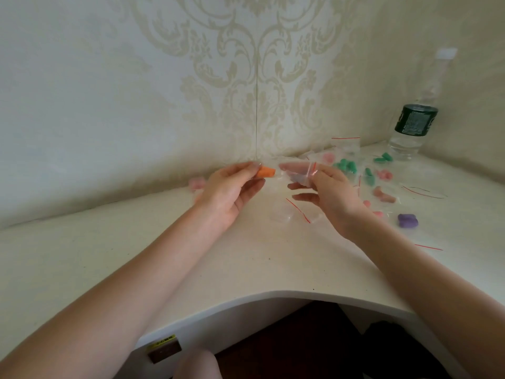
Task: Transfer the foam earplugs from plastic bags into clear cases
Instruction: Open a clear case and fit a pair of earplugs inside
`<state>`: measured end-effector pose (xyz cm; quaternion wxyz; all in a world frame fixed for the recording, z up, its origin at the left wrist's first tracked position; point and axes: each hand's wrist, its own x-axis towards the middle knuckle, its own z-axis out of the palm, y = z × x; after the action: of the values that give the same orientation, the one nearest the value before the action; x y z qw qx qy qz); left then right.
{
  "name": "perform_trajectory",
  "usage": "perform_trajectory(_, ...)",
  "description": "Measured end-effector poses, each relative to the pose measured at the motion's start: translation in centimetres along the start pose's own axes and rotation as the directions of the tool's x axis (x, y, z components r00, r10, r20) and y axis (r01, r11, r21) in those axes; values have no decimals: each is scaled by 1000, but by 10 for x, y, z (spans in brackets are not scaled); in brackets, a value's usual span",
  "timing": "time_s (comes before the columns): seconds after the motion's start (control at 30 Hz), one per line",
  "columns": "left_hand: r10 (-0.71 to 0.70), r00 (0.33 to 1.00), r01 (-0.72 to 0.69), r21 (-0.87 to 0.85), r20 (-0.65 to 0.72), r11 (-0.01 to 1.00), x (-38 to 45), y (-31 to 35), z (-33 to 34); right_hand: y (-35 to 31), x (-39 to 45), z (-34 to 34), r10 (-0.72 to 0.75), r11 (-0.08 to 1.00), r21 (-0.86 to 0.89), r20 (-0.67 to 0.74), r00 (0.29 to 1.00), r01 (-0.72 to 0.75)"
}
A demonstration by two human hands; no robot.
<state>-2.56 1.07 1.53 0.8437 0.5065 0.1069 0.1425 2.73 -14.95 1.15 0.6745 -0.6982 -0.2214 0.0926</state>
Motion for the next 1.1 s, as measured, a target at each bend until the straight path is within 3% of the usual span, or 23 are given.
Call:
perform_trajectory(0.1, 167, 983, -147, 237, -69, 960, 0, 0, -2, 1, 0, 2, 124, 985, 108, 76, 989, -131)
perform_trajectory(0.2, 443, 894, -401, 550, 62, 732, -2, 0, -4, 3, 0, 4, 149, 982, 101, 78, 986, -156)
perform_trajectory(0.27, 528, 830, -502, 653, 181, 566, -4, -2, -1, 4, -1, 5, 137, 987, 67, 90, 986, -144)
perform_trajectory(0.3, 529, 821, -522, 660, 217, 540, -4, -3, 0, 4, -1, 5, 130, 989, 63, 98, 987, -136)
perform_trajectory(0.5, 441, 862, -496, 593, 250, 634, -3, -12, 2, 4, -2, 7, 120, 989, 71, 88, 989, -126)
perform_trajectory(0.7, 377, 924, -350, 523, 59, 777, 7, -11, -4, 0, 2, 3, 29, 993, 111, 36, 999, -33)
perform_trajectory(0.83, 389, 918, -369, 517, 75, 772, 6, -12, -3, 3, 4, 4, 20, 1000, -7, 57, 998, -20)
perform_trajectory(0.9, 349, 934, -350, 430, 84, 832, 3, -8, -1, 5, 3, 5, 16, 999, -29, 53, 998, -14)
perform_trajectory(0.97, 269, 957, -290, 342, 110, 894, 0, -4, 1, 6, 3, 4, 20, 1000, -23, 51, 999, -19)
perform_trajectory(1.1, 232, 970, -243, 336, 74, 910, -3, -3, 0, 3, 3, 1, -6, 998, 70, 7, 1000, 5)
